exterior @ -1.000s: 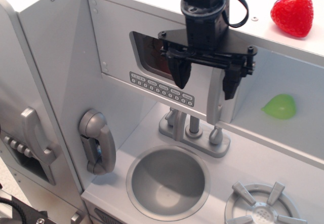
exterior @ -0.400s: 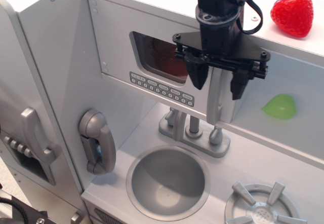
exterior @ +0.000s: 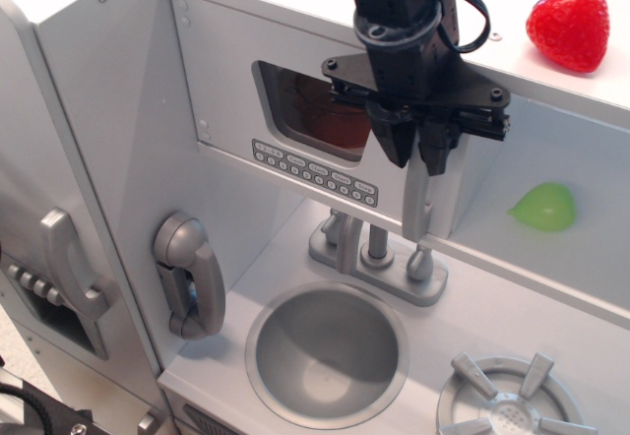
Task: Open microwave
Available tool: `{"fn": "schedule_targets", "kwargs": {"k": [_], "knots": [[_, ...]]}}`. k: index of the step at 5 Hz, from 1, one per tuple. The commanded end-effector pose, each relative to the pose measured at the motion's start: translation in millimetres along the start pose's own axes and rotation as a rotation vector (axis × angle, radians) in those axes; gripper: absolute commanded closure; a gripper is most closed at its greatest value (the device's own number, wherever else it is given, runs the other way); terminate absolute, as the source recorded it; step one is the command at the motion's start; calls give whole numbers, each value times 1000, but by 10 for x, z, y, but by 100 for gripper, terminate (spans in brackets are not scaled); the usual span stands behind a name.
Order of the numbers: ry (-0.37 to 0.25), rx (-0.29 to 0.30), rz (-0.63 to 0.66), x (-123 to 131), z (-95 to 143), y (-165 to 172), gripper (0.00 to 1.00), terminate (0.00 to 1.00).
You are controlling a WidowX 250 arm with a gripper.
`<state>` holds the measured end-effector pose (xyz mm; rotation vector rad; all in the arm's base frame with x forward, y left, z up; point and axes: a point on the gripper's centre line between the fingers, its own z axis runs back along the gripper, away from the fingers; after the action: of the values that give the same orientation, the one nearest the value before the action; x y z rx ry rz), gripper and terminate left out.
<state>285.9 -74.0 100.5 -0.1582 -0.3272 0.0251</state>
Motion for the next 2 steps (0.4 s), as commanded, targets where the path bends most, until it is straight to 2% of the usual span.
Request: {"fn": "schedule_targets", "kwargs": {"k": [1, 2], "knots": [[-38, -16, -5, -184, 184, 13, 100, 0], [-2, -2, -15, -430, 239, 96, 100, 0]]}}
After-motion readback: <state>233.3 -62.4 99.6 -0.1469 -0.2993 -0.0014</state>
